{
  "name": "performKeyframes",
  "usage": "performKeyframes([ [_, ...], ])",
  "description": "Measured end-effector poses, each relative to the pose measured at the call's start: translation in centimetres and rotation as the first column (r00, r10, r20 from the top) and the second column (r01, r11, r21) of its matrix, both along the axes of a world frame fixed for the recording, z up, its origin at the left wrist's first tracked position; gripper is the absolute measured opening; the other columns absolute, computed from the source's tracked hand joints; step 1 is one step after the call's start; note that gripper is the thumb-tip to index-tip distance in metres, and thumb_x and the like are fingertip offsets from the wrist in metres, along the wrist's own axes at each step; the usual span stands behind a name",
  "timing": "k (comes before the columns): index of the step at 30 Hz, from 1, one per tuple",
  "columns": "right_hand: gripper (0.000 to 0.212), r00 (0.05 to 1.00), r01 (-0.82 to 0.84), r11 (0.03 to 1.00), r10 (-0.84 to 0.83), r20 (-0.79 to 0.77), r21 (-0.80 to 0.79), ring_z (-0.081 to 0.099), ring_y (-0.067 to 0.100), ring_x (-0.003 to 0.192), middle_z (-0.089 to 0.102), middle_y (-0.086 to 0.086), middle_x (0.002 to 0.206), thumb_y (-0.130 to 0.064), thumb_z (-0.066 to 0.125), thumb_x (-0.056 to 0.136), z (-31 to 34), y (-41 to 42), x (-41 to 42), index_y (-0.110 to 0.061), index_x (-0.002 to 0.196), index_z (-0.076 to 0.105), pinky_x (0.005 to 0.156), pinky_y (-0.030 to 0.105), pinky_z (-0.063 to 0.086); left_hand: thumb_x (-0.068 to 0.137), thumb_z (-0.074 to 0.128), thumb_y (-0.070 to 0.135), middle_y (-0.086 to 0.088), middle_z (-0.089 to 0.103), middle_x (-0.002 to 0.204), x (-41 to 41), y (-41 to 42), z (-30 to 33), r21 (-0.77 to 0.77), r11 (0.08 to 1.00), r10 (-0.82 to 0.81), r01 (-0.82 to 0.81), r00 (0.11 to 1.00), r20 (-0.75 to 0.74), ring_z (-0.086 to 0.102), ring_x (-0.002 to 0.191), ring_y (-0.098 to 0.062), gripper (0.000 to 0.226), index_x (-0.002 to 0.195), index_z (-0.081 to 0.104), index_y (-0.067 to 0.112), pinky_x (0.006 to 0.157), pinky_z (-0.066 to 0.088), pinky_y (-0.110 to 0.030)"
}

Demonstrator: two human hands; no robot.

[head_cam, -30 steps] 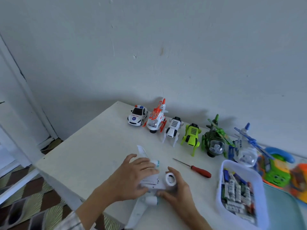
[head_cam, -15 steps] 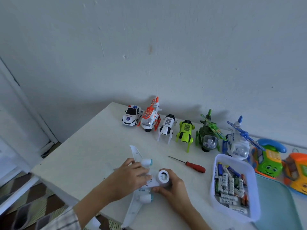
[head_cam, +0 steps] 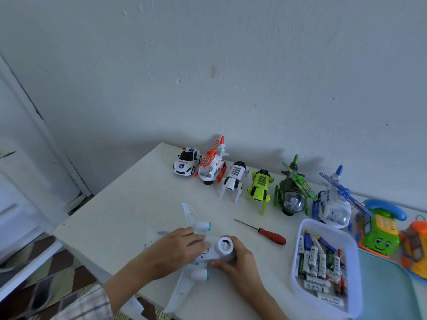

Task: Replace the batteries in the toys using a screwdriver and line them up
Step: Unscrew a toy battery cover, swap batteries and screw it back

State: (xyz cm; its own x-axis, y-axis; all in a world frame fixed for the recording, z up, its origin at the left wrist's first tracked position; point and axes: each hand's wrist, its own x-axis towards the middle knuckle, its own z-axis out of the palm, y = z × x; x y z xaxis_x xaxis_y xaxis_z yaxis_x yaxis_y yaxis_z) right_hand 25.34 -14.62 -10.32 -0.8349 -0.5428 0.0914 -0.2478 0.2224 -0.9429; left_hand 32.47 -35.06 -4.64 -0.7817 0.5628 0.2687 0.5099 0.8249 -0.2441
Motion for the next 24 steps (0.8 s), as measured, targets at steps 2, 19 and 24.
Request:
performKeyframes([
  [2,0.042,1.000,-0.009,1.000,0.009,0.007,-0.010,0.060,0.002,0.088,0.064,-0.021,0.095,-0.028,0.084,0.065,0.0,0.0,-0.1,-0.032,0.099,0.059,0.076,0.012,0.043,0.087,0.043,0.016,0.000,0.068,0.107,-0.1,-0.1,0.0,0.022,1.000,0.003,-0.003,1.000,0.001,0.058,0.088,-0.015,0.031,0.108,0.065,0.023,0.072,0.050,-0.023],
  [19,0.046,0.999,-0.027,0.999,0.026,-0.019,-0.040,0.061,0.002,0.093,0.065,-0.021,0.101,-0.047,0.080,0.064,-0.3,-0.1,-0.5,-0.035,0.103,0.059,0.081,0.016,0.047,0.087,0.040,0.009,-0.007,0.069,0.105,-0.3,-0.3,-0.5,-0.081,0.996,-0.045,0.037,0.993,-0.106,0.054,0.091,-0.020,0.037,0.108,0.070,0.017,0.068,0.054,-0.027],
  [24,0.044,1.000,-0.029,0.999,0.029,-0.001,-0.041,0.061,0.003,0.093,0.064,-0.022,0.100,-0.040,0.083,0.066,-0.5,-0.1,-0.5,-0.033,0.103,0.059,0.081,0.015,0.046,0.103,0.015,0.008,-0.008,0.069,0.106,-0.2,-0.4,-1.0,-0.075,0.996,-0.067,0.057,0.987,-0.144,0.056,0.090,-0.022,0.056,0.108,0.070,0.017,0.071,0.053,-0.028],
])
